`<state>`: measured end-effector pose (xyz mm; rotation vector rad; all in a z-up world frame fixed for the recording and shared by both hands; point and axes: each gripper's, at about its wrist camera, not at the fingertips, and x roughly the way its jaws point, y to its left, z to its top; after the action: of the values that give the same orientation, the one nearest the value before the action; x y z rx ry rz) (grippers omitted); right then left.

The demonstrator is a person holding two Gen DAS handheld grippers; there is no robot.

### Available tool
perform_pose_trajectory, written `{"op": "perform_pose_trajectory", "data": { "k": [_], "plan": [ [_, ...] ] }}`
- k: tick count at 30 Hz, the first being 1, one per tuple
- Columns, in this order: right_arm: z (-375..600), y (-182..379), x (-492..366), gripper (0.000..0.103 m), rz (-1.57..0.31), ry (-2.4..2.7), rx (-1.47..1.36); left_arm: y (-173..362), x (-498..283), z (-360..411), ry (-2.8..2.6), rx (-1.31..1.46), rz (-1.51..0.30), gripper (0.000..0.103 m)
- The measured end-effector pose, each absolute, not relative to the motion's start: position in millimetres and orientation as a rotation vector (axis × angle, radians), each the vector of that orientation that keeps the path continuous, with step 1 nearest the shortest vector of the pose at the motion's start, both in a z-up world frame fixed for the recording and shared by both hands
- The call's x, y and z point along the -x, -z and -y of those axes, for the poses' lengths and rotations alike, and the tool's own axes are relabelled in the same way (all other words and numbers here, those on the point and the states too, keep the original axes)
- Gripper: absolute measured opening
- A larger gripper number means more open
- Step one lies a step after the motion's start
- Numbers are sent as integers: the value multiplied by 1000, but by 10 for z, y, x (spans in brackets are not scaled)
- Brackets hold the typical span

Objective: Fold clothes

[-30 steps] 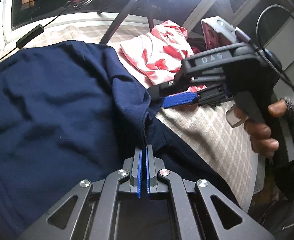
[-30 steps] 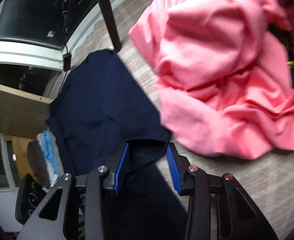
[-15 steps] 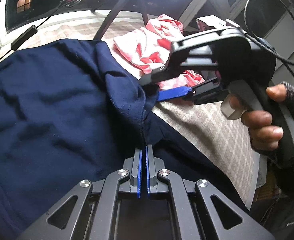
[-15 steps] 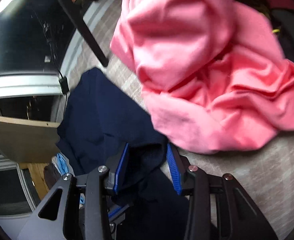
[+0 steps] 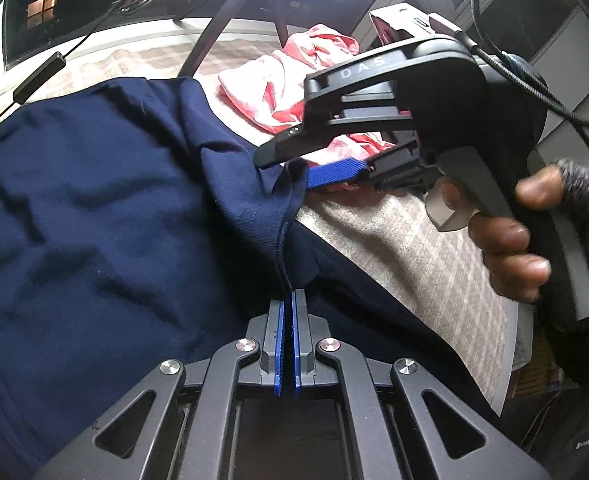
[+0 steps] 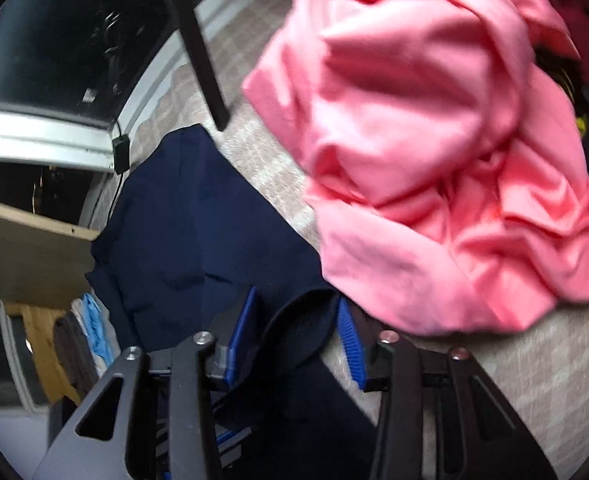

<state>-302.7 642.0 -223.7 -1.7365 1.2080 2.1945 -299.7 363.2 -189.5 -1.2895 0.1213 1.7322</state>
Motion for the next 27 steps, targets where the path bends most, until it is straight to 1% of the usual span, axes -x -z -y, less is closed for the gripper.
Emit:
{"op": "perform_pose_trajectory", "data": {
  "k": [1, 4, 6, 11, 14, 16, 19, 22, 23, 24, 26, 27],
  "plan": [
    [-6393, 2232, 3057, 3, -1178, -2221, 1737, 1893, 3000, -3639, -1732, 1289, -115, 1],
    [-6486, 2092, 3083, 3, -1131, -2295, 1672, 1874, 3016, -3700, -1730, 1284, -98, 1],
    [-6575, 1850, 3124, 3, -1013, -2367, 1586, 1840, 3038, -3803, -1725, 1270, -83, 1],
    [-6627, 1276, 3315, 3, -767, -2518, 1489, 1728, 3093, -4160, -1676, 1226, -22, 1],
    [-6563, 1103, 3423, 3, -696, -2573, 1513, 1681, 3084, -4300, -1658, 1198, -11, 2],
    [-6414, 1069, 3483, 3, -649, -2607, 1547, 1694, 3083, -4304, -1654, 1202, 8, 2],
    [-6189, 1020, 3573, 3, -576, -2656, 1600, 1765, 3107, -4112, -1668, 1251, 44, 1],
    [-5795, 1148, 3649, 3, -598, -2711, 1759, 1811, 3129, -3843, -1697, 1301, 87, 2],
    [-5663, 1191, 3674, 5, -605, -2728, 1814, 1800, 3132, -3693, -1721, 1316, 108, 2],
    [-5491, 1265, 3705, 5, -649, -2734, 1952, 1771, 3119, -3519, -1751, 1323, 114, 2],
    [-5303, 1271, 3676, 6, -670, -2741, 2067, 1714, 3090, -3208, -1807, 1347, 80, 8],
    [-5344, 1211, 3627, 11, -652, -2750, 2032, 1686, 3076, -3057, -1834, 1359, 60, 12]
  ]
}}
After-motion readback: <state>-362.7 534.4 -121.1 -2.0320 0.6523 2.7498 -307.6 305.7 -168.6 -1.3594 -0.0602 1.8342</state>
